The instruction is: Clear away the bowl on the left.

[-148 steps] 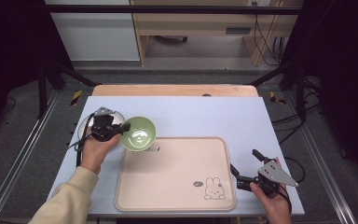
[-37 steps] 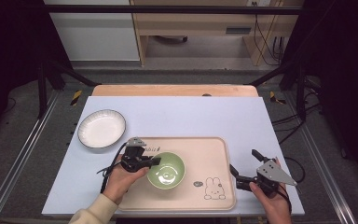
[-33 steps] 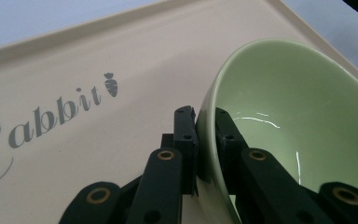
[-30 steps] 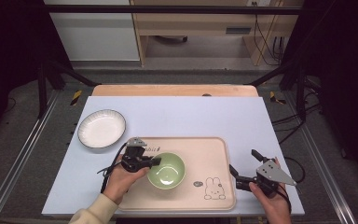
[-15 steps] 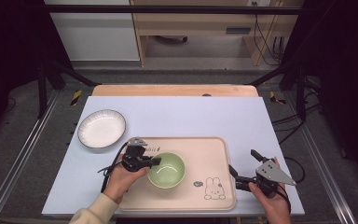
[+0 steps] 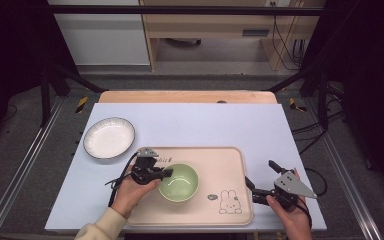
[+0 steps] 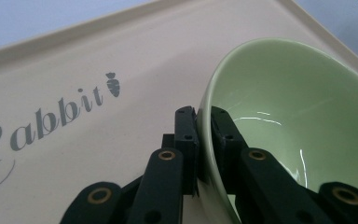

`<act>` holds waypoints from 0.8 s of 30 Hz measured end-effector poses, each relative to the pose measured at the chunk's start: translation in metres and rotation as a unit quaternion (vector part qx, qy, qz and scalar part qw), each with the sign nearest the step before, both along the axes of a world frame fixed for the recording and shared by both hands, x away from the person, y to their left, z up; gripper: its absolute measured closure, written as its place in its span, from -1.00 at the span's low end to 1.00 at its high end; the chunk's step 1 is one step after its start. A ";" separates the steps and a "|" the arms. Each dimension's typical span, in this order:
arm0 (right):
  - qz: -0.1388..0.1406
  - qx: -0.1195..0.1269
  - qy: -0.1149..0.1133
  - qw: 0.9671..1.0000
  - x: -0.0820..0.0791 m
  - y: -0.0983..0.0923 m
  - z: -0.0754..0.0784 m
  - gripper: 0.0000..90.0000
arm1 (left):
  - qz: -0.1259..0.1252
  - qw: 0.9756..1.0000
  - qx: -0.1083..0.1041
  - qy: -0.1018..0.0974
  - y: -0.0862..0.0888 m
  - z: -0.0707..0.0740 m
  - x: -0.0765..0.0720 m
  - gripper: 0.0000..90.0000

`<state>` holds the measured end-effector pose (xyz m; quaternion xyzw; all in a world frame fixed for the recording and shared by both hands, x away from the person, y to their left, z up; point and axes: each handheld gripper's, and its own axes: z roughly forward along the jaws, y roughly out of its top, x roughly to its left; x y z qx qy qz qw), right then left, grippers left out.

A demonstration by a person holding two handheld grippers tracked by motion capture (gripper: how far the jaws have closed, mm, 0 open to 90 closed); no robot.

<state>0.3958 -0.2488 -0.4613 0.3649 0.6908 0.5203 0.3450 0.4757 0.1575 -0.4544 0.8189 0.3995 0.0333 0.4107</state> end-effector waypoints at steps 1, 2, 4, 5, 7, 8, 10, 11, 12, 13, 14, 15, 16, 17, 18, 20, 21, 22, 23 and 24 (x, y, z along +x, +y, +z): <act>0.001 -0.001 0.001 1.000 0.000 0.000 0.000 -0.89 | -0.001 1.000 0.002 -0.003 0.000 0.000 0.000 0.84; 0.001 -0.001 0.000 1.000 0.000 0.000 0.000 -0.89 | -0.001 1.000 0.002 -0.004 0.000 0.000 0.000 0.84; 0.001 -0.001 0.000 1.000 0.000 0.001 0.000 -0.89 | -0.005 1.000 -0.001 -0.010 0.000 -0.001 0.001 0.84; 0.001 -0.001 0.000 1.000 0.000 0.001 0.000 -0.89 | -0.005 1.000 -0.001 -0.010 0.000 -0.001 0.001 0.84; 0.002 -0.001 0.001 1.000 0.000 0.001 0.000 -0.89 | -0.004 1.000 -0.003 -0.011 0.000 -0.001 0.000 0.84; 0.002 -0.001 0.001 1.000 0.000 0.001 0.000 -0.89 | -0.004 1.000 -0.003 -0.012 -0.001 -0.001 0.000 0.84; 0.002 -0.001 0.002 1.000 0.000 0.001 0.000 -0.89 | -0.002 1.000 0.003 -0.010 0.000 -0.001 -0.001 0.84; 0.002 -0.001 0.002 1.000 0.000 0.001 0.000 -0.89 | -0.002 1.000 0.003 -0.010 0.000 -0.001 -0.001 0.84; 0.002 0.000 0.002 1.000 0.000 0.001 0.000 -0.89 | -0.005 1.000 0.000 -0.017 -0.001 -0.002 -0.001 0.84; 0.002 0.000 0.002 1.000 0.000 0.001 0.000 -0.89 | -0.005 1.000 0.000 -0.017 -0.001 -0.002 -0.001 0.83; 0.001 0.000 0.004 1.000 0.000 0.001 0.000 -0.89 | -0.004 1.000 -0.002 -0.017 0.000 -0.002 -0.001 0.83; 0.001 0.000 0.004 1.000 0.000 0.001 0.000 -0.89 | -0.002 1.000 0.001 -0.016 -0.001 -0.001 -0.002 0.83; 0.001 0.000 0.004 1.000 0.000 0.001 0.000 -0.89 | -0.002 1.000 0.001 -0.016 -0.001 -0.001 -0.002 0.83; 0.002 -0.001 0.004 1.000 0.000 0.001 0.000 -0.89 | -0.004 1.000 0.005 -0.020 -0.001 -0.001 -0.003 0.82; 0.002 0.000 0.004 1.000 0.000 0.001 0.000 -0.89 | -0.004 1.000 0.008 -0.022 -0.001 -0.002 -0.003 0.79; 0.002 -0.001 0.004 1.000 0.000 0.001 0.000 -0.89 | -0.002 1.000 0.012 -0.021 -0.001 -0.002 -0.003 0.63; 0.004 -0.002 0.003 1.000 0.000 0.001 -0.001 -0.89 | 0.001 1.000 0.012 -0.016 -0.001 -0.003 -0.003 0.58; 0.004 -0.002 0.004 1.000 0.000 0.001 -0.001 -0.89 | 0.002 1.000 0.007 -0.014 0.001 -0.002 -0.003 0.55; 0.004 -0.002 0.005 1.000 0.000 0.002 -0.001 -0.89 | 0.004 1.000 0.007 -0.018 0.001 -0.001 -0.004 0.51; 0.006 -0.002 0.005 1.000 0.000 0.002 -0.001 -0.89 | 0.006 1.000 0.007 -0.022 0.001 0.000 -0.005 0.43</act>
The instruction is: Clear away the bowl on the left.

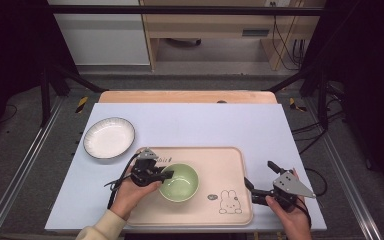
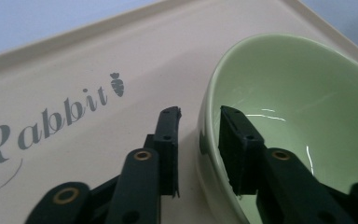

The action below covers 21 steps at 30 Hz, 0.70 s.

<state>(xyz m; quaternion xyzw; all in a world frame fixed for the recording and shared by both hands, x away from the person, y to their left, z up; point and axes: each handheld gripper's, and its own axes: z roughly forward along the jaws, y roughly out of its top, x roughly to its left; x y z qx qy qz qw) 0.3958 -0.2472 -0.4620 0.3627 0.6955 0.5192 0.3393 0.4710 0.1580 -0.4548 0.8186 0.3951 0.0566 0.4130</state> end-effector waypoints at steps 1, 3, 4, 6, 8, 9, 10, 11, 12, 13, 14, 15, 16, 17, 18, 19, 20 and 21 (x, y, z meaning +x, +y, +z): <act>0.000 0.000 0.000 1.000 0.000 0.000 0.000 -0.89 | 0.000 1.000 -0.002 -0.001 0.000 0.001 -0.001 0.35; 0.000 0.000 0.001 1.000 0.000 0.001 0.000 -0.89 | 0.000 1.000 -0.002 -0.012 0.000 0.003 -0.002 0.22; 0.001 0.001 0.002 1.000 0.000 0.001 0.000 -0.89 | -0.004 1.000 0.001 -0.019 -0.001 0.004 -0.003 0.17; 0.002 0.000 0.002 1.000 0.000 0.001 0.000 -0.89 | -0.006 1.000 0.002 -0.026 -0.001 0.005 -0.004 0.02; 0.001 0.000 0.002 1.000 0.000 0.001 0.000 -0.89 | -0.001 0.999 0.000 -0.036 -0.001 0.006 -0.004 -0.09; 0.002 -0.001 0.001 1.000 0.000 0.001 0.000 -0.89 | 0.000 0.999 -0.001 -0.042 0.000 0.007 -0.005 -0.13; 0.001 0.000 0.001 1.000 0.000 0.001 0.000 -0.89 | 0.003 0.999 -0.004 -0.046 0.000 0.008 -0.006 -0.19; 0.001 0.001 0.002 1.000 0.000 0.001 0.000 -0.89 | 0.003 0.999 -0.006 -0.049 0.001 0.009 -0.006 -0.25; 0.001 0.002 0.002 1.000 0.000 0.001 0.000 -0.89 | 0.001 0.999 -0.006 -0.052 0.001 0.010 -0.007 -0.27; 0.001 0.002 0.002 1.000 0.000 0.001 0.000 -0.89 | 0.002 0.999 -0.007 -0.053 0.002 0.011 -0.007 -0.29; 0.001 0.001 0.003 1.000 0.000 0.001 0.000 -0.89 | 0.005 0.999 -0.009 -0.054 0.002 0.011 -0.007 -0.39; 0.001 0.001 0.003 1.000 0.000 0.001 -0.001 -0.89 | 0.006 0.998 -0.009 -0.054 0.002 0.012 -0.007 -0.45; 0.001 0.000 0.002 1.000 0.000 0.001 -0.001 -0.89 | 0.008 0.998 -0.011 -0.057 0.001 0.013 -0.007 -0.50; 0.001 0.000 0.002 1.000 0.000 0.001 -0.001 -0.89 | 0.007 0.998 -0.009 -0.062 0.001 0.013 -0.008 -0.55; 0.001 0.000 0.002 1.000 0.000 0.001 -0.001 -0.89 | 0.007 0.998 -0.009 -0.062 0.001 0.013 -0.008 -0.61; 0.001 0.000 0.002 1.000 0.000 0.001 -0.001 -0.89 | 0.006 0.998 -0.003 -0.068 0.000 0.014 -0.008 -0.61; 0.000 0.001 0.002 1.000 0.000 0.001 -0.001 -0.89 | 0.004 0.997 0.000 -0.074 -0.001 0.014 -0.009 -0.68; 0.000 0.001 0.002 1.000 0.000 0.001 -0.001 -0.89 | 0.004 0.997 0.000 -0.074 -0.001 0.014 -0.009 -0.69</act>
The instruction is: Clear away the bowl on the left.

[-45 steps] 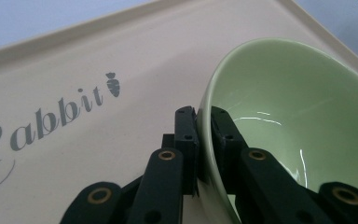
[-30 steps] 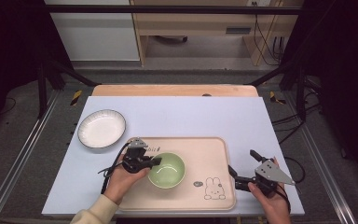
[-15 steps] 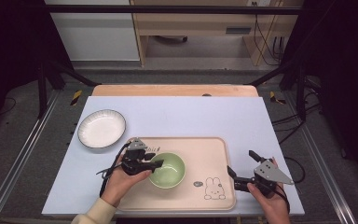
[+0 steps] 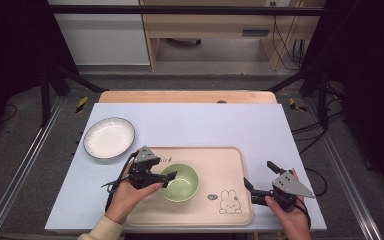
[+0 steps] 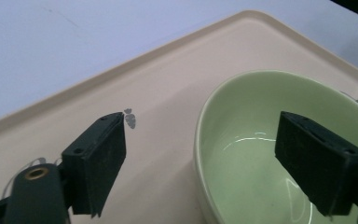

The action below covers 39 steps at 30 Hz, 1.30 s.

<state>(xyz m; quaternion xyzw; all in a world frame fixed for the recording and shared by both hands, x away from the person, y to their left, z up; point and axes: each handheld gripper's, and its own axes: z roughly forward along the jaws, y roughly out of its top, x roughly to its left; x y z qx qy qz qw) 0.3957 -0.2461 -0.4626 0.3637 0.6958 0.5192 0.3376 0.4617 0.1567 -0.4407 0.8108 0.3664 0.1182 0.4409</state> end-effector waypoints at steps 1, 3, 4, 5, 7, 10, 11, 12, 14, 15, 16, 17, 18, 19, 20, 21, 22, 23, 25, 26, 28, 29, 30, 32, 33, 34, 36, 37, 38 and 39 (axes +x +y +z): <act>0.000 0.000 0.000 1.000 0.000 0.000 0.000 -0.89 | -0.005 1.000 -0.006 -0.002 0.000 0.001 -0.001 -0.71; 0.001 0.000 0.000 1.000 0.000 0.000 0.000 -0.89 | -0.005 1.000 -0.006 -0.006 -0.001 0.001 -0.002 -0.73; 0.001 0.001 0.000 1.000 0.000 0.000 0.000 -0.89 | -0.008 1.000 -0.007 -0.012 -0.001 0.003 -0.004 -0.75; 0.001 0.001 0.000 1.000 0.000 0.000 0.000 -0.89 | -0.010 1.000 -0.006 -0.018 -0.002 0.003 -0.005 -0.75; 0.002 0.001 0.000 1.000 0.000 0.000 0.000 -0.89 | -0.014 1.000 -0.004 -0.025 -0.004 0.004 -0.008 -0.76; 0.002 0.001 0.000 1.000 0.000 0.000 0.000 -0.89 | -0.017 0.999 0.001 -0.033 -0.006 0.004 -0.011 -0.81; 0.002 0.001 -0.001 1.000 0.000 0.000 0.001 -0.89 | -0.018 0.999 -0.001 -0.034 -0.006 0.004 -0.012 -0.82; 0.001 0.003 0.000 1.000 -0.001 0.000 0.001 -0.89 | -0.018 0.999 -0.002 -0.036 -0.005 0.005 -0.012 -0.82; 0.001 0.003 -0.001 1.000 -0.001 0.000 0.001 -0.89 | -0.018 0.999 -0.004 -0.038 -0.005 0.006 -0.014 -0.82; 0.001 0.003 -0.001 1.000 -0.001 0.000 0.001 -0.89 | -0.019 0.999 -0.006 -0.039 -0.004 0.006 -0.015 -0.82; 0.001 0.003 -0.001 1.000 -0.001 0.000 0.001 -0.89 | -0.022 0.999 -0.008 -0.041 -0.004 0.007 -0.016 -0.82; 0.001 0.003 -0.001 1.000 -0.001 0.000 0.001 -0.89 | -0.024 0.999 -0.009 -0.041 -0.003 0.008 -0.016 -0.82; 0.001 0.003 -0.001 1.000 -0.001 0.000 0.001 -0.89 | -0.025 0.999 -0.012 -0.042 -0.003 0.009 -0.017 -0.82; 0.001 0.003 -0.001 1.000 -0.001 0.000 0.001 -0.89 | -0.026 0.999 -0.014 -0.043 -0.003 0.010 -0.018 -0.82; 0.001 0.002 -0.002 1.000 -0.001 0.000 0.001 -0.89 | -0.028 0.999 -0.015 -0.043 -0.002 0.011 -0.018 -0.82; 0.001 0.003 -0.002 1.000 -0.001 0.000 0.001 -0.89 | -0.028 0.999 -0.015 -0.041 -0.002 0.012 -0.019 -0.82; 0.001 0.003 -0.002 1.000 -0.001 0.000 0.001 -0.89 | -0.029 0.999 -0.014 -0.041 -0.001 0.012 -0.020 -0.82; 0.001 0.003 -0.002 1.000 -0.001 0.000 0.001 -0.89 | -0.029 0.999 -0.014 -0.041 -0.001 0.012 -0.020 -0.82; 0.000 0.003 -0.002 1.000 -0.002 -0.001 0.001 -0.89 | -0.030 0.998 -0.012 -0.045 -0.001 0.013 -0.022 -0.82; 0.000 0.002 -0.002 1.000 -0.001 -0.001 0.001 -0.89 | -0.030 0.998 -0.012 -0.045 -0.001 0.013 -0.022 -0.82; 0.000 0.003 -0.001 1.000 -0.001 -0.001 0.001 -0.89 | -0.025 0.999 -0.015 -0.046 0.000 0.014 -0.025 -0.84; 0.000 0.003 -0.001 1.000 -0.001 -0.001 0.001 -0.89 | -0.025 0.999 -0.015 -0.046 0.000 0.014 -0.025 -0.86; 0.000 0.003 -0.001 1.000 -0.001 -0.001 0.001 -0.89 | -0.027 0.998 -0.016 -0.046 0.000 0.015 -0.026 -0.86; 0.000 0.003 -0.001 1.000 -0.001 0.000 0.001 -0.89 | -0.031 0.998 -0.018 -0.048 0.001 0.017 -0.028 -0.90; 0.001 0.002 -0.001 1.000 -0.001 0.000 0.001 -0.89 | -0.031 0.998 -0.020 -0.051 0.003 0.018 -0.030 -0.90; 0.001 0.002 -0.001 1.000 -0.001 0.000 0.001 -0.89 | -0.031 0.998 -0.020 -0.051 0.003 0.018 -0.030 -0.90; 0.000 -0.001 -0.001 1.000 -0.001 0.000 0.001 -0.89 | -0.036 0.998 -0.019 -0.058 0.006 0.021 -0.033 -0.91; 0.000 -0.004 -0.002 1.000 -0.001 0.000 0.001 -0.89 | -0.036 0.998 -0.019 -0.058 0.006 0.021 -0.033 -0.91; 0.000 -0.006 -0.002 1.000 -0.001 0.000 0.001 -0.89 | -0.046 0.997 -0.022 -0.066 0.010 0.022 -0.035 -0.92; 0.000 -0.006 -0.002 1.000 -0.001 0.001 0.001 -0.89 | -0.048 0.996 -0.026 -0.069 0.012 0.023 -0.037 -0.93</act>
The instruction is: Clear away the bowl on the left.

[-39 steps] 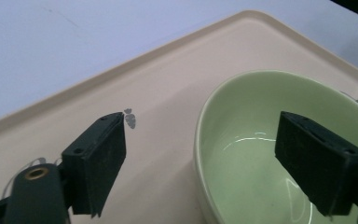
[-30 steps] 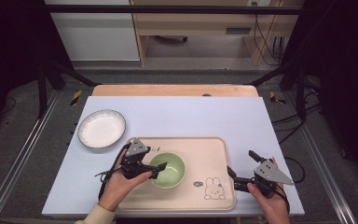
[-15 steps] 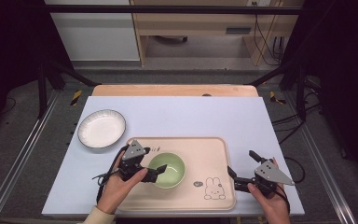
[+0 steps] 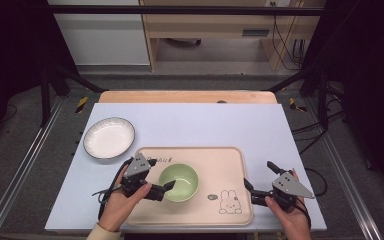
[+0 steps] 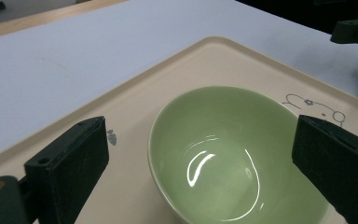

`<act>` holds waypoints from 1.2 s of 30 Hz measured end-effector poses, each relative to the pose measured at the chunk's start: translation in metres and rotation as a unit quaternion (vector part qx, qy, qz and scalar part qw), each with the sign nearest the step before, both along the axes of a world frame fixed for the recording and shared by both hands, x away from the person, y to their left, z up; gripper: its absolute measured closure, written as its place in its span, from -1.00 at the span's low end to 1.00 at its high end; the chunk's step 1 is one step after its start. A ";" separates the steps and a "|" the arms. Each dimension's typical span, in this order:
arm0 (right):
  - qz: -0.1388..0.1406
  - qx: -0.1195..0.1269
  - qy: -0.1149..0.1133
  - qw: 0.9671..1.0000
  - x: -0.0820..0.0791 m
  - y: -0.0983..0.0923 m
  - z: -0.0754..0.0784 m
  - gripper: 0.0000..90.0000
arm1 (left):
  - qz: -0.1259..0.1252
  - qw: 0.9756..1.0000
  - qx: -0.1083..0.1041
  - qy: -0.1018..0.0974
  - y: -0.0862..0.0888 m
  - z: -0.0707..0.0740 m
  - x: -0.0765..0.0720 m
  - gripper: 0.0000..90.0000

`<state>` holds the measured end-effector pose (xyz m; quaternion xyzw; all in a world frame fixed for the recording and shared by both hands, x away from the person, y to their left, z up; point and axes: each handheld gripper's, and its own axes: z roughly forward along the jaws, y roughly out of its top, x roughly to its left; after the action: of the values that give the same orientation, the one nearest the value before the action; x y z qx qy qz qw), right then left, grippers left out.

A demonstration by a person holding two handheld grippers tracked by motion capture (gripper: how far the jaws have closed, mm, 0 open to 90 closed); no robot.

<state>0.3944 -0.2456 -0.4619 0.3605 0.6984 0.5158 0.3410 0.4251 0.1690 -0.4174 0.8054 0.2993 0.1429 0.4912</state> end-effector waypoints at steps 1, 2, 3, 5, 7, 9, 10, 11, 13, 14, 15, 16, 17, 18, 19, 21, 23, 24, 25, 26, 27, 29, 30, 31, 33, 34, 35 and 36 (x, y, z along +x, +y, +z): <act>0.000 0.000 0.000 1.000 0.000 0.000 0.000 -0.89 | 0.000 1.000 -0.003 0.000 0.001 0.001 0.000 -0.93; 0.000 0.000 0.000 1.000 0.000 0.000 0.000 -0.89 | 0.001 1.000 -0.005 -0.004 0.003 0.002 -0.001 -0.93; 0.000 0.000 0.000 1.000 0.000 0.000 0.000 -0.89 | 0.001 1.000 -0.005 -0.004 0.003 0.002 -0.001 -0.92; 0.000 0.001 0.000 1.000 0.000 0.000 0.000 -0.89 | 0.001 1.000 -0.008 -0.007 0.005 0.004 -0.003 -0.92; 0.000 0.001 -0.001 1.000 0.000 0.000 0.000 -0.90 | -0.002 1.000 -0.014 -0.009 0.008 0.008 -0.004 -0.93; -0.001 0.002 -0.001 1.000 0.000 -0.001 0.000 -0.90 | -0.009 1.000 -0.025 -0.016 0.012 0.012 -0.007 -0.93; -0.002 0.002 -0.001 1.000 0.000 -0.001 0.000 -0.90 | -0.013 0.999 -0.028 -0.017 0.013 0.014 -0.007 -0.93; -0.002 0.003 -0.001 1.000 0.000 -0.001 0.000 -0.90 | -0.015 0.999 -0.028 -0.021 0.014 0.015 -0.008 -0.93; -0.002 0.003 -0.001 1.000 0.000 -0.001 0.000 -0.90 | -0.016 0.999 -0.029 -0.026 0.016 0.018 -0.010 -0.93; -0.002 0.003 -0.001 1.000 0.000 -0.001 0.000 -0.90 | -0.016 0.999 -0.029 -0.027 0.018 0.019 -0.011 -0.93; -0.003 0.003 -0.001 1.000 0.000 -0.001 0.000 -0.90 | -0.014 0.999 -0.030 -0.028 0.019 0.020 -0.012 -0.93; -0.003 0.004 -0.001 1.000 0.000 -0.001 0.000 -0.90 | -0.011 0.999 -0.029 -0.030 0.021 0.021 -0.013 -0.93; -0.003 0.004 -0.001 1.000 0.000 -0.001 0.000 -0.90 | -0.010 0.999 -0.030 -0.030 0.023 0.022 -0.014 -0.93; -0.003 0.005 -0.002 1.000 0.000 -0.001 0.000 -0.90 | -0.009 0.999 -0.028 -0.032 0.026 0.022 -0.014 -0.93; -0.003 0.004 -0.002 1.000 0.000 -0.001 0.000 -0.90 | -0.006 0.999 -0.028 -0.033 0.029 0.022 -0.014 -0.93; -0.003 0.004 -0.002 1.000 0.000 -0.001 0.000 -0.90 | 0.001 0.999 -0.029 -0.036 0.035 0.022 -0.014 -0.92; -0.003 0.005 -0.001 1.000 0.000 -0.001 0.001 -0.90 | 0.005 0.999 -0.032 -0.038 0.039 0.022 -0.014 -0.92; -0.003 0.005 -0.003 1.000 0.000 -0.001 0.001 -0.90 | 0.012 0.999 -0.030 -0.040 0.047 0.021 -0.014 -0.92; -0.003 0.005 -0.002 1.000 0.000 -0.001 0.001 -0.90 | 0.018 0.998 -0.032 -0.042 0.051 0.019 -0.014 -0.92; -0.003 0.004 -0.002 1.000 0.000 -0.001 0.001 -0.90 | 0.022 0.999 -0.027 -0.042 0.055 0.018 -0.013 -0.91; -0.003 0.005 -0.001 1.000 0.000 -0.001 0.001 -0.90 | 0.025 0.998 -0.023 -0.045 0.059 0.017 -0.013 -0.91; -0.003 0.005 -0.002 1.000 0.000 -0.001 0.001 -0.90 | 0.031 0.998 -0.043 -0.039 0.069 0.013 -0.011 -0.90; -0.003 0.004 -0.002 1.000 0.000 -0.001 0.001 -0.90 | 0.037 0.997 -0.045 -0.041 0.074 0.011 -0.010 -0.90; -0.002 0.004 -0.002 1.000 0.000 -0.001 0.000 -0.90 | 0.047 0.997 -0.039 -0.044 0.078 0.009 -0.009 -0.90; -0.001 0.003 -0.001 1.000 0.000 -0.001 0.000 -0.90 | 0.062 0.996 -0.035 -0.048 0.087 0.003 -0.007 -0.90; -0.001 0.003 -0.002 1.000 0.000 -0.001 0.000 -0.90 | 0.068 0.996 -0.038 -0.046 0.092 0.000 -0.006 -0.89; -0.001 0.003 -0.001 1.000 0.000 -0.001 0.000 -0.90 | 0.068 0.996 -0.038 -0.046 0.092 0.000 -0.006 -0.89; -0.001 0.003 -0.001 1.000 0.000 0.000 0.000 -0.90 | 0.080 0.994 -0.048 -0.049 0.100 -0.006 -0.005 -0.89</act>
<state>0.3943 -0.2460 -0.4615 0.3615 0.6962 0.5181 0.3408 0.4205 0.2692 -0.4238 0.7467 0.3449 0.2060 0.5302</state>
